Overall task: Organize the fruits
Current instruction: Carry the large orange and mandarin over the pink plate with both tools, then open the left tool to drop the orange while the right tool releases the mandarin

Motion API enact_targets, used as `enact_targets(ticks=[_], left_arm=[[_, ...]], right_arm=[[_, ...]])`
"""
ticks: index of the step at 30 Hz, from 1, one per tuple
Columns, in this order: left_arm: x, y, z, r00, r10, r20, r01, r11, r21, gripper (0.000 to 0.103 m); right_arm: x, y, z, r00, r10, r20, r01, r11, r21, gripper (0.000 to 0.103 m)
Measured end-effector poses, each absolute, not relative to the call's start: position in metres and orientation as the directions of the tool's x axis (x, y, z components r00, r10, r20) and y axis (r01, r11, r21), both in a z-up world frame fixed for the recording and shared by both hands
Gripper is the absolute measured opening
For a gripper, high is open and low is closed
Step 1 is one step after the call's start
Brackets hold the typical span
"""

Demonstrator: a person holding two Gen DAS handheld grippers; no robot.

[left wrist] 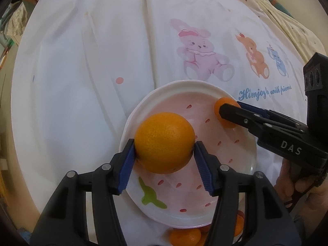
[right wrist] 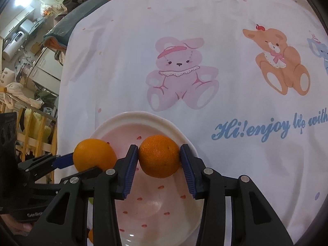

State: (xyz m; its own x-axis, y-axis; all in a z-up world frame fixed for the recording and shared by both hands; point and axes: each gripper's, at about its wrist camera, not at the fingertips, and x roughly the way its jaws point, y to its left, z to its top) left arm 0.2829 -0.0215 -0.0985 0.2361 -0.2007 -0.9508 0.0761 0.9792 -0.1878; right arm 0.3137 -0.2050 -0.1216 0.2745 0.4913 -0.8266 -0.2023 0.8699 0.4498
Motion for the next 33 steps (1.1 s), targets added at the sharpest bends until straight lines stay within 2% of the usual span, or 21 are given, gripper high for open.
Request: enact_targets(ticks=[7,11,16,18,22,33], left_arm=[[0.283,-0.024,-0.099,0.241,-0.190,-0.952,0.073,0.981,-0.177,0.056],[0.278,-0.034,-0.099,0.240,-0.186,-0.953,0.109,0.980,-0.164,0.076],[0.274,-0.040,-0.102,0.234,-0.155,-0.960,0.138,0.983,-0.125,0.077],[0.274,-0.038,-0.101,0.239,-0.154,-0.959,0.134,0.983,-0.125,0.077],[0.276,-0.036,-0.101,0.240,-0.157,-0.958,0.121,0.984,-0.131,0.077],[0.275,-0.035,-0.099,0.253,-0.155,-0.955,0.122,0.984,-0.127,0.077]], right_arm=[[0.316,-0.209,-0.123,0.266,0.523,-0.810,-0.169,0.852,0.495,0.046],[0.318,-0.212,-0.125,0.256,0.545,-0.798,-0.150,0.838,0.524,0.045],[0.319,-0.211,-0.124,0.255,0.550,-0.796,-0.144,0.835,0.531,0.046],[0.319,-0.210,-0.124,0.252,0.562,-0.788,-0.144,0.827,0.543,0.053],[0.319,-0.209,-0.122,0.250,0.566,-0.786,-0.150,0.824,0.546,0.060],[0.321,-0.216,-0.113,0.285,0.563,-0.775,-0.129,0.824,0.551,0.068]])
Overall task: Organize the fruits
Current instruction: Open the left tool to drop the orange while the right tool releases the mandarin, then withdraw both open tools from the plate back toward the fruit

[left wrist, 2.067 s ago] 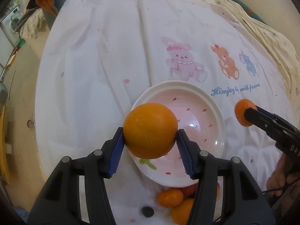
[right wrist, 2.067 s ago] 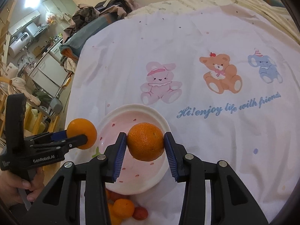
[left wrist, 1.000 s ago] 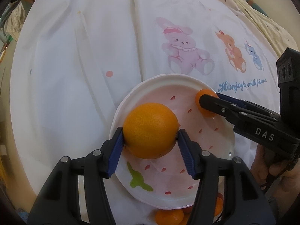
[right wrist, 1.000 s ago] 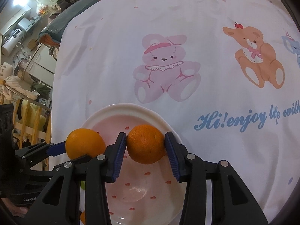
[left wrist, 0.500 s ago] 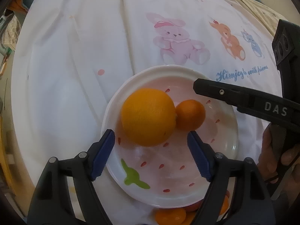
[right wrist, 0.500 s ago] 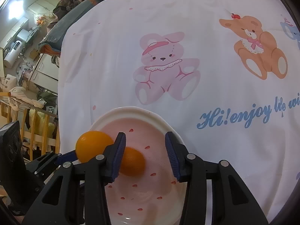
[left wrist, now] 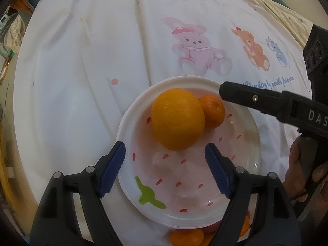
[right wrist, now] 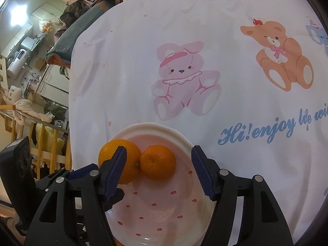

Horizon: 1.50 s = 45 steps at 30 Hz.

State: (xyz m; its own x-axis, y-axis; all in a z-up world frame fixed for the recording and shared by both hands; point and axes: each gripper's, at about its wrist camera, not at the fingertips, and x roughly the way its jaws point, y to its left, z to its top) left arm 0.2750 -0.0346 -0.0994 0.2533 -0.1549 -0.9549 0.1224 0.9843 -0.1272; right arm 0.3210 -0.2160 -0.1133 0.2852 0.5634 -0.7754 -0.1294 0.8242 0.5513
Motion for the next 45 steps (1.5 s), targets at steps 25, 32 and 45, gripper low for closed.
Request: enact_targets(ticks=[25,32,45], left_arm=[[0.240,-0.024,-0.033,0.418,-0.137,-0.898,0.100,0.990,-0.104,0.077],[0.208,-0.010,-0.013,0.472,-0.130,-0.872,0.085,0.991,-0.102,0.080],[0.149,0.012,-0.004,0.484,-0.118,-0.867,-0.014,0.990,-0.142,0.089]], right_arm=[[0.267,-0.242,-0.035,0.439,0.514,-0.737,-0.179,0.854,0.488,0.083],[0.218,-0.254,-0.022,0.463,0.505,-0.728,-0.172,0.857,0.485,0.083],[0.155,-0.270,-0.012,0.501,0.473,-0.725,-0.142,0.871,0.470,0.083]])
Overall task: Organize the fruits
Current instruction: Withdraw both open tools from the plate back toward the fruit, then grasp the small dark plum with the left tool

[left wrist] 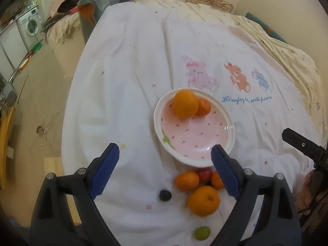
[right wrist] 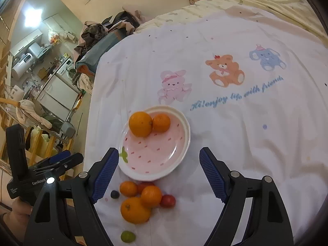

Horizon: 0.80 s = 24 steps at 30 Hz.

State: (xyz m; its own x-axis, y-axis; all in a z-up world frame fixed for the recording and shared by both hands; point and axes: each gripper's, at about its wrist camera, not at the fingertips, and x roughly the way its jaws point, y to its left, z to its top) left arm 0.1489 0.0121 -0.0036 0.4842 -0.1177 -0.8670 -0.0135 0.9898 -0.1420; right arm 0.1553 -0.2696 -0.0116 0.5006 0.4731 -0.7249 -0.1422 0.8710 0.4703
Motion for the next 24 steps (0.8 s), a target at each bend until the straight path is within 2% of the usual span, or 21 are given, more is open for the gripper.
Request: enact_targets(ticks=[9,15,16,17,20,24], left_arm=[[0.136,0.029,-0.027,0.426,-0.090,-0.900,-0.123,0.980,-0.156,0.089],[0.137,0.032,-0.058,0.313,-0.098,-0.945,-0.160,0.975,-0.154,0.088],[0.137,0.032,-0.062,0.295,-0.103,-0.950,-0.161,0.975,-0.156,0.085],[0.137,0.030,-0.068,0.271,-0.108,-0.957,-0.154,0.976,-0.154,0.077],[0.136,0.019,-0.086,0.188,-0.127,-0.974,-0.117,0.982,-0.151,0.062],[0.133,0.008,-0.104,0.117,-0.137,-0.984,-0.096,0.984,-0.149,0.054]], right_arm=[[0.132,-0.278,-0.031,0.461,0.451,-0.764,-0.056,0.875,0.482,0.083],[0.132,-0.281,-0.037,0.455,0.442,-0.773,-0.014,0.871,0.490,0.083],[0.134,-0.281,-0.039,0.452,0.441,-0.775,-0.008,0.871,0.492,0.083],[0.135,-0.282,-0.041,0.448,0.440,-0.778,-0.002,0.871,0.491,0.083],[0.137,-0.280,-0.046,0.432,0.434,-0.791,0.009,0.875,0.485,0.083],[0.139,-0.275,-0.049,0.419,0.432,-0.799,0.005,0.878,0.478,0.083]])
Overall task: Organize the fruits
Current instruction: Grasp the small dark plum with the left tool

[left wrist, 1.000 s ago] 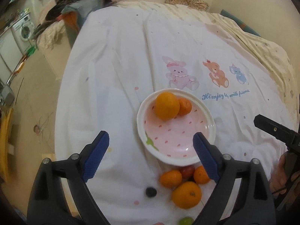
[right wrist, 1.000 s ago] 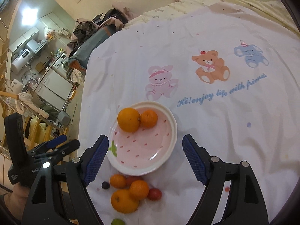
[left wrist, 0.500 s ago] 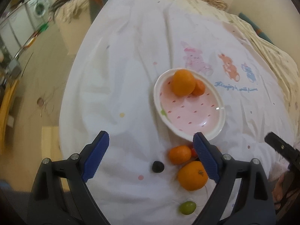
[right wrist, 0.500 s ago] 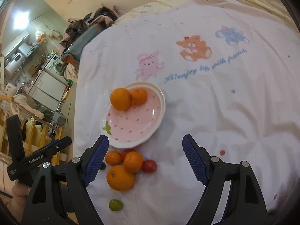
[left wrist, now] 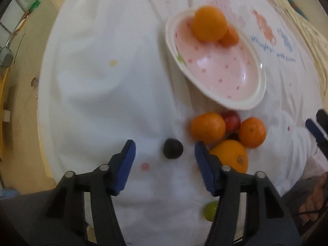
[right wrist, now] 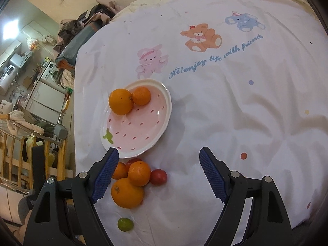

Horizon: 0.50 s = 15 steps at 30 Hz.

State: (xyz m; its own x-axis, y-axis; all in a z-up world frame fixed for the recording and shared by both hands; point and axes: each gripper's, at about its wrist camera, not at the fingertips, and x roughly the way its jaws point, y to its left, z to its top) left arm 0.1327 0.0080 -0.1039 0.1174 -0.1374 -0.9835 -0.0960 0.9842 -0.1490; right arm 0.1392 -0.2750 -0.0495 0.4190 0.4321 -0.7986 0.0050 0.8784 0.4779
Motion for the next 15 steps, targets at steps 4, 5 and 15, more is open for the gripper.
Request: enact_targets(ticks=[4,5,15], left_arm=[[0.131,0.001,-0.111,0.092,-0.137,-0.986,-0.075,0.987,-0.144,0.037],[0.131,-0.001,-0.113,0.085,-0.140,-0.987,-0.067,0.987,-0.145,0.034],[0.128,-0.009,-0.110,0.103,-0.111,-0.989,-0.012,0.994,-0.112,0.017]], right_arm=[[0.140,-0.270,-0.050,0.415,0.429,-0.802,-0.013,0.884,0.467,0.083],[0.140,-0.268,-0.050,0.414,0.428,-0.803,-0.017,0.886,0.463,0.083],[0.140,-0.262,-0.051,0.400,0.422,-0.813,-0.036,0.894,0.447,0.083]])
